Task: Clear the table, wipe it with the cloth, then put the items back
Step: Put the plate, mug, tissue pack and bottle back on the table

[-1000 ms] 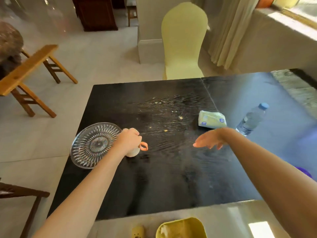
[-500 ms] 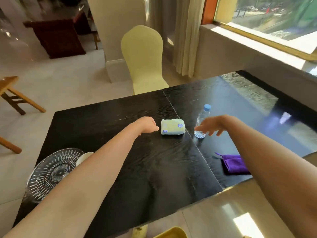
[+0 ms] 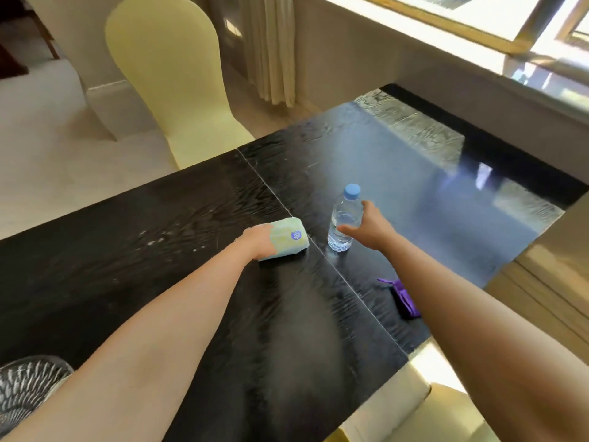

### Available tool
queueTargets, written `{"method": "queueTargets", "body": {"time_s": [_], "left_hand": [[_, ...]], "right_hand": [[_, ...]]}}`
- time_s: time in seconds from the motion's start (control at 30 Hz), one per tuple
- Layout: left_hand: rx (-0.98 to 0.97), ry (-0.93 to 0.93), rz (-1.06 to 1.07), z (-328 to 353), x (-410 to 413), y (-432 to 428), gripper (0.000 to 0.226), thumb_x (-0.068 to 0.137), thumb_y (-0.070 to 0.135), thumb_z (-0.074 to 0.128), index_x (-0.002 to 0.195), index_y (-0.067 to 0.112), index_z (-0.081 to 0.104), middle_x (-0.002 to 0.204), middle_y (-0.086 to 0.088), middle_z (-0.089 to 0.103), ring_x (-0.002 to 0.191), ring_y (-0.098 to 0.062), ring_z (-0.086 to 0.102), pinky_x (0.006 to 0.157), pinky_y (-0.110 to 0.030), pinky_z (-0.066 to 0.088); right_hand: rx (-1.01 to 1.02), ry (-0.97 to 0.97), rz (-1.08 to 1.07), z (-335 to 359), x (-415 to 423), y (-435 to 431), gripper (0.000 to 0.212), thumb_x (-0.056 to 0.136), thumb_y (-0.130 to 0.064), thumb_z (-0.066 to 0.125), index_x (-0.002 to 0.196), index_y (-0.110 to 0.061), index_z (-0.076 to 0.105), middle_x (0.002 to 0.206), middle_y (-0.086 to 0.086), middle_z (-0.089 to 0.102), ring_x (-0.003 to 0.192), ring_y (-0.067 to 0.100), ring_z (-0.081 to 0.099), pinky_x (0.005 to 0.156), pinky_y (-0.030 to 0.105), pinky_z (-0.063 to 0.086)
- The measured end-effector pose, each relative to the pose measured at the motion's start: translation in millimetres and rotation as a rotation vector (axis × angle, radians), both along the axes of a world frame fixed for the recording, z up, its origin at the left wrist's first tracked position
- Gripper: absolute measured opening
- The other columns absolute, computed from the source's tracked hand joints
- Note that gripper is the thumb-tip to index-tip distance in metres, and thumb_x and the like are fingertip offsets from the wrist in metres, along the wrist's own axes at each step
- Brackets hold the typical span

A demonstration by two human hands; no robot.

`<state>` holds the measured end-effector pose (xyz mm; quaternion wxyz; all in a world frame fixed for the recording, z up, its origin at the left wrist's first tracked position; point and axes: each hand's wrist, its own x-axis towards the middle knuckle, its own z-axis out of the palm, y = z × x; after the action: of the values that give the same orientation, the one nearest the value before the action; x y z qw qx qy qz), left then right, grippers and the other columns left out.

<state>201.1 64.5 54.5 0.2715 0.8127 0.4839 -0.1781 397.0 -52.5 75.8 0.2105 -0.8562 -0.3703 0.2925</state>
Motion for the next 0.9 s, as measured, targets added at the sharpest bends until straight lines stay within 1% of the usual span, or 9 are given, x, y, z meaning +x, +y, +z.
{"method": "queueTargets", "body": {"time_s": [0.1,0.2,0.33,0.43,0.5,0.57,0.7,0.8,0.9], "left_hand": [[-0.050,-0.003,-0.027,-34.0,0.5,14.8,0.069,0.086,0.024,0.054,0.148,0.025,0.022,0.152,-0.011,0.030,0.137,-0.033,0.033,0.111,-0.039,0.032],[-0.023,-0.004,0.036,-58.6,0.4,20.6,0.070,0.087,0.022,0.053,0.147,0.033,0.020,0.149,-0.015,0.027,0.134,-0.037,0.034,0.108,-0.042,0.033],[0.093,-0.044,0.015,-68.6,3.4,21.0,0.051,0.087,0.013,0.049,0.137,0.024,0.045,0.138,-0.011,0.046,0.126,-0.033,0.045,0.100,-0.041,0.041],[0.072,-0.064,0.010,-70.7,-0.3,16.6,0.029,0.085,0.009,0.046,0.107,0.012,0.065,0.117,-0.012,0.062,0.107,-0.032,0.058,0.080,-0.036,0.046],[0.119,-0.100,0.092,-64.7,-6.6,9.3,0.027,0.087,0.009,0.041,0.100,0.004,0.064,0.113,-0.016,0.061,0.103,-0.035,0.058,0.077,-0.036,0.045],[0.154,-0.162,0.192,-58.6,-18.3,0.4,0.029,0.091,0.012,0.037,0.102,0.001,0.062,0.114,-0.017,0.057,0.103,-0.037,0.058,0.080,-0.038,0.045],[0.091,-0.286,0.371,-48.7,-61.1,-21.6,0.020,0.091,0.016,0.034,0.092,0.011,0.054,0.099,-0.014,0.068,0.091,-0.035,0.065,0.084,-0.042,0.050],[0.102,-0.352,0.457,-35.5,-101.6,-45.0,0.014,0.092,0.018,0.041,0.082,0.012,0.049,0.088,-0.010,0.058,0.083,-0.028,0.057,0.074,-0.037,0.046],[0.164,-0.387,0.545,-14.7,-145.2,-65.5,0.019,0.091,0.020,0.049,0.103,0.009,0.060,0.100,-0.007,0.059,0.095,-0.025,0.056,0.075,-0.031,0.039]], "right_hand": [[0.094,0.009,-0.117,-17.8,0.9,15.1,0.079,0.078,-0.034,0.073,0.140,-0.009,0.031,0.143,0.012,0.043,0.127,0.033,0.046,0.101,0.042,0.038],[0.165,0.023,-0.192,-28.2,-0.2,26.0,0.072,0.078,-0.030,0.073,0.136,-0.011,0.035,0.140,0.010,0.046,0.125,0.031,0.047,0.097,0.038,0.039],[0.214,-0.001,-0.224,-36.3,-5.5,28.3,0.063,0.081,-0.031,0.070,0.127,-0.008,0.035,0.133,0.008,0.051,0.117,0.031,0.051,0.084,0.034,0.037],[0.261,0.014,-0.216,-37.7,-10.4,23.2,0.058,0.082,-0.029,0.068,0.123,-0.005,0.035,0.128,0.008,0.053,0.113,0.029,0.053,0.080,0.030,0.036],[0.272,0.015,-0.186,-36.5,-15.3,17.0,0.057,0.082,-0.029,0.069,0.122,-0.006,0.036,0.128,0.008,0.054,0.114,0.027,0.053,0.082,0.032,0.038],[0.263,0.000,-0.117,-36.0,-22.2,9.9,0.058,0.081,-0.030,0.070,0.124,-0.008,0.037,0.128,0.007,0.055,0.115,0.027,0.053,0.083,0.031,0.038],[0.233,-0.032,0.038,-25.4,-39.4,5.3,0.057,0.081,-0.028,0.069,0.128,-0.015,0.040,0.125,0.005,0.059,0.114,0.026,0.054,0.080,0.028,0.035],[0.266,0.008,0.106,-11.2,-53.1,13.3,0.056,0.079,-0.031,0.072,0.125,-0.014,0.045,0.119,0.003,0.060,0.108,0.024,0.056,0.081,0.026,0.036],[0.262,0.040,0.237,3.7,-79.1,27.4,0.057,0.079,-0.029,0.073,0.126,-0.015,0.045,0.110,-0.001,0.056,0.097,0.017,0.053,0.080,0.026,0.037]]}}
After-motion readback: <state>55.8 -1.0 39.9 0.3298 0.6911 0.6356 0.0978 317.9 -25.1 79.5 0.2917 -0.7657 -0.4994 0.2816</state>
